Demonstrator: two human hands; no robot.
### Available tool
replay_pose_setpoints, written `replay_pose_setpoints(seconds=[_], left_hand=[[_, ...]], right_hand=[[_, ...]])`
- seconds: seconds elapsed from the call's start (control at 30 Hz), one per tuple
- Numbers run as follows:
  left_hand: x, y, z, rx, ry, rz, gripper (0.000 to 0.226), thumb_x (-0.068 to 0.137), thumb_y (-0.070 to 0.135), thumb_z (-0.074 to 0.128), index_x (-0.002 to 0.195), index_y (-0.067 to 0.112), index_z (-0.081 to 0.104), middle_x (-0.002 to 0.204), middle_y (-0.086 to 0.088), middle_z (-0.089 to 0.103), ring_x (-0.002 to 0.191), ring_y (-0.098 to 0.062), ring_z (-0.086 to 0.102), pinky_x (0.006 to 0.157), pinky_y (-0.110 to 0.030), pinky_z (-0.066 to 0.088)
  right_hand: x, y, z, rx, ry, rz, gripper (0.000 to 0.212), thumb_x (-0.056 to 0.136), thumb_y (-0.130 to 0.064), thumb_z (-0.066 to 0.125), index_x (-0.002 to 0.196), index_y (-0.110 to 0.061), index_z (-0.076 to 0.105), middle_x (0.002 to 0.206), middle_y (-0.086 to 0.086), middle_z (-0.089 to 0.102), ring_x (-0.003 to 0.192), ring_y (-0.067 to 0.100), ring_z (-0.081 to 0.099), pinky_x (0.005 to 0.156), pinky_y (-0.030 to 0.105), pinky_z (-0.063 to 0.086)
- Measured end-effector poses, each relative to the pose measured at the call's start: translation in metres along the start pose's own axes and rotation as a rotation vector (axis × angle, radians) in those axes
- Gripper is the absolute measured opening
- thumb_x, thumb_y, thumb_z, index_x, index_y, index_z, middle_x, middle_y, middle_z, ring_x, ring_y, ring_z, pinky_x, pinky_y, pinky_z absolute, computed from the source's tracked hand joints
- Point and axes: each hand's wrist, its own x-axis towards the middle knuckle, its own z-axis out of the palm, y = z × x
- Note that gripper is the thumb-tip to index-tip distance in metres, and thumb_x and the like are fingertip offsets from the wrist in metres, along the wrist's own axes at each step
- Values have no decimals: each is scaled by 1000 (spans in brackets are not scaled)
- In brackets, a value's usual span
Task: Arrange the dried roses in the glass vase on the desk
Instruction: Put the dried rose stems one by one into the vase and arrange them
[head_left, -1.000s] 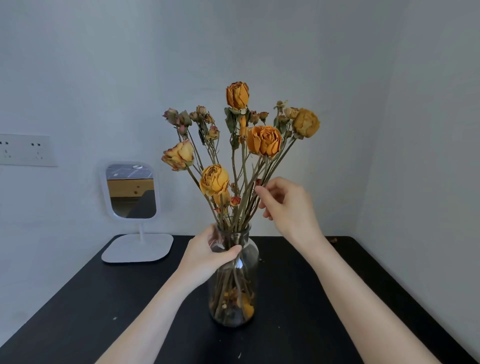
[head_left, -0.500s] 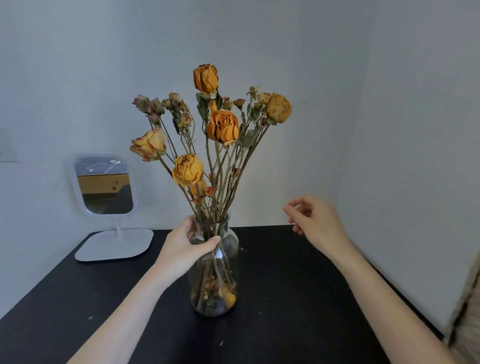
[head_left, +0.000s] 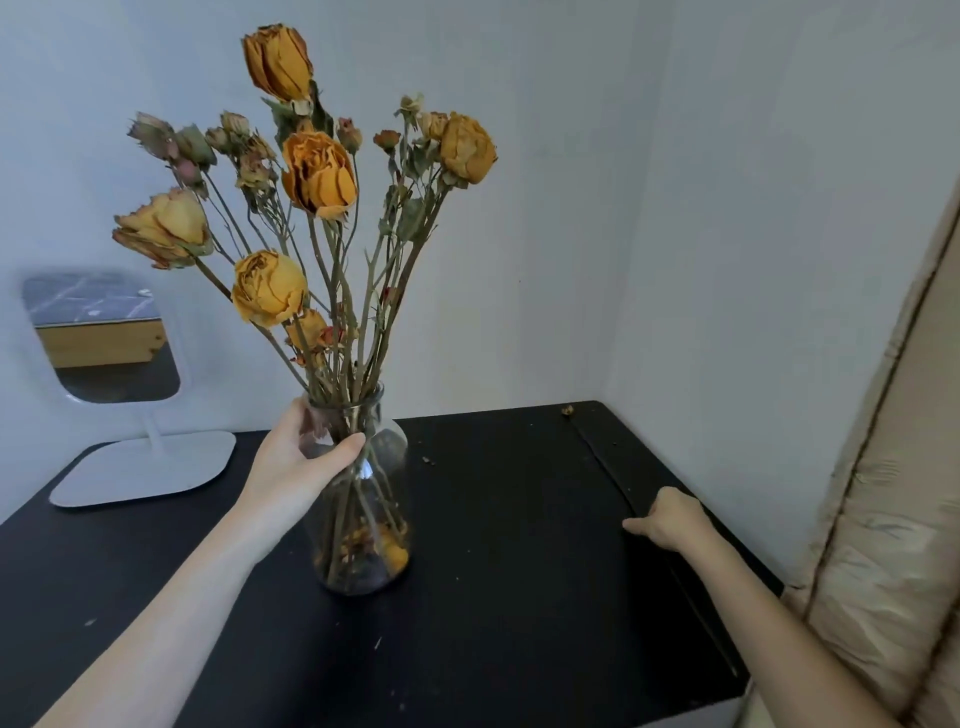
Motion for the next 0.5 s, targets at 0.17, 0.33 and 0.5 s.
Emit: replay_pose_setpoints(seconds=[0.17,0.33,0.5], left_hand=[[-1,2,0,4,-7,7,43,82,21,68,94,57,47,102,28,58,101,4,53,81,-19,38],[-1,2,0,8,-2,13,42,82,21,68,102,50,46,101,28,58,98,6,52,78,-16,37],[0,0,0,17,7,-3,43,81,21,68,112,41,46,103,28,56,100,1,52,88,-26,38]], right_hand=[[6,-5,8,15,42,27,26,88,-28,62,80,-5,54,102,14,63,91,28,61,72,31,49],[11,-8,7,-8,22,7,17,91,-24,57,89,-8,51,91,8,54,80,23,53,69,29,46],[10,-13,4,8,4,-53,23,91,-21,53,71,-11,47,84,6,54,78,23,56,66,29,46]])
